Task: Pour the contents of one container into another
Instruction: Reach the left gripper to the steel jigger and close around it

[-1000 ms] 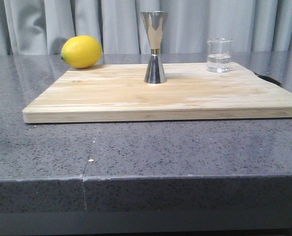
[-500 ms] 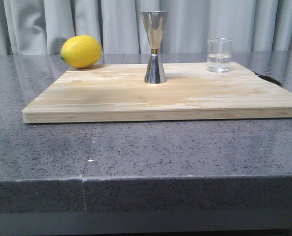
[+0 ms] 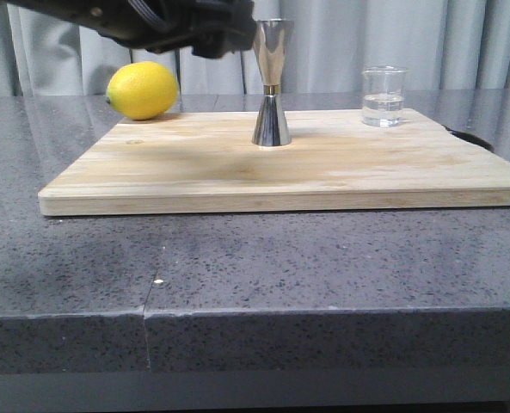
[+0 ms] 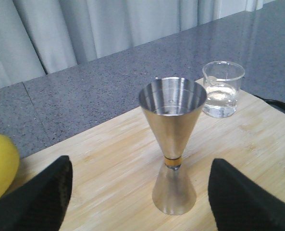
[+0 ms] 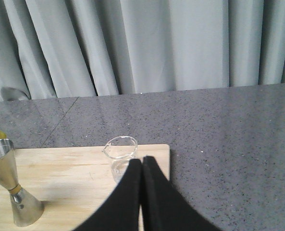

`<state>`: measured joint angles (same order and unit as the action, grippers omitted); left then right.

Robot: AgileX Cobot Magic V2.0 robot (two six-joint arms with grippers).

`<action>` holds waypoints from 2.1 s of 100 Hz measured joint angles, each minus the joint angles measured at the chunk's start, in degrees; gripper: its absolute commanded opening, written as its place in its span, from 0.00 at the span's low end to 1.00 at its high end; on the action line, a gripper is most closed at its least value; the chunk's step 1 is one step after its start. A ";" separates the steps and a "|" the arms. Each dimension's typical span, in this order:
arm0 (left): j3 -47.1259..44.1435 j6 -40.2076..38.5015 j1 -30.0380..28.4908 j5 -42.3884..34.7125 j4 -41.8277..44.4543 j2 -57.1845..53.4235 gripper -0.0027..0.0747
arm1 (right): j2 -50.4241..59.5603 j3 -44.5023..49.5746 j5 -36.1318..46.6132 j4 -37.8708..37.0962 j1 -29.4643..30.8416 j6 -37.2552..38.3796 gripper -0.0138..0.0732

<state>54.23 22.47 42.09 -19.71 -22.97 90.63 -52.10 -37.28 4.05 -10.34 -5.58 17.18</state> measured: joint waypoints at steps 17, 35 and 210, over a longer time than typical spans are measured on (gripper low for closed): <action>0.10 -2.19 1.01 -3.89 0.12 3.50 0.73 | 0.00 0.00 0.00 0.00 0.00 0.00 0.08; 0.10 -8.87 1.11 -8.01 2.58 6.87 0.73 | 0.00 0.00 0.09 0.00 0.00 0.00 0.08; 7.66 -22.77 1.11 -14.66 15.35 19.76 0.67 | 0.00 -0.13 2.90 -0.13 0.00 0.00 0.08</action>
<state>61.88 -0.30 43.20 -34.37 -7.62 110.39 -52.10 -37.42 6.95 -10.47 -5.58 17.18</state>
